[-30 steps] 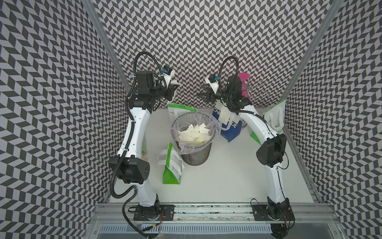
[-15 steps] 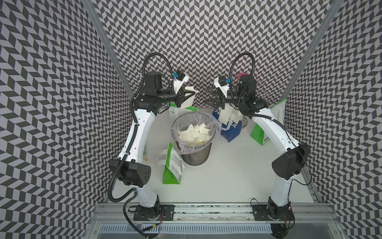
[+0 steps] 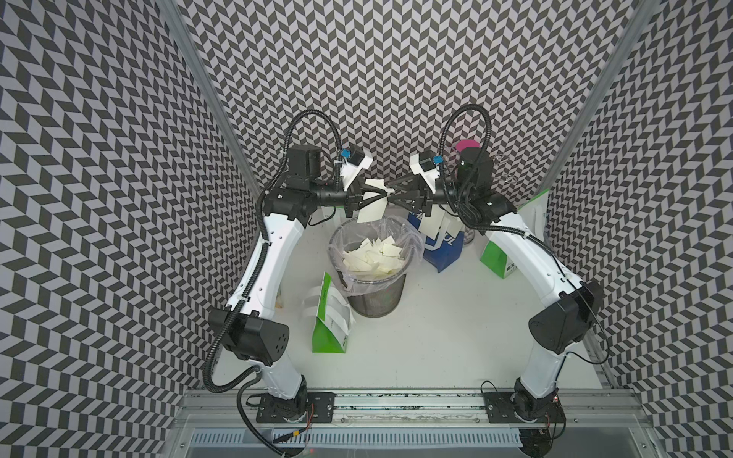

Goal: Shred takeout receipts and throw away
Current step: Shred the takeout receipt.

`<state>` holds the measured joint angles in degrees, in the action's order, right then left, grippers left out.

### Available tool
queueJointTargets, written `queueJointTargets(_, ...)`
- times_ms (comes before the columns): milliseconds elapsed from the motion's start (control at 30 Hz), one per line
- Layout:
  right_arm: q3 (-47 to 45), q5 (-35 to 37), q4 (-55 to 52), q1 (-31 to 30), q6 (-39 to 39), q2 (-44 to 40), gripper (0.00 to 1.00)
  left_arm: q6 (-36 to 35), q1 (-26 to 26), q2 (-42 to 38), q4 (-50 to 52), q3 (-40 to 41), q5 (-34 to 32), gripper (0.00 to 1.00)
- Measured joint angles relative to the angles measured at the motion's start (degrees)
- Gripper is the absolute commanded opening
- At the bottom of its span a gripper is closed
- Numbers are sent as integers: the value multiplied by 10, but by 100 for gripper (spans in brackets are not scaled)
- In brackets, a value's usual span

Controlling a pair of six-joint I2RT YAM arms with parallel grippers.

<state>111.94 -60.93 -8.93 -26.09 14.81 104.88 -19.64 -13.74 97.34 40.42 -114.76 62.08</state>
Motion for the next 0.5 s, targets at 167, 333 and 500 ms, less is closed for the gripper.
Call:
queueJointTargets(167, -9, -21, 26, 0, -24, -6, 25, 0, -1, -3, 7, 3, 2, 0)
queueJointTargets(333, -11, -33, 38, 0, -41, -6, 17, 0, -3, -5, 12, 3, 4, 0)
queueJointTargets(500, -10, -43, 47, 0, -53, -6, 9, -2, -5, -5, 20, 3, 5, 0)
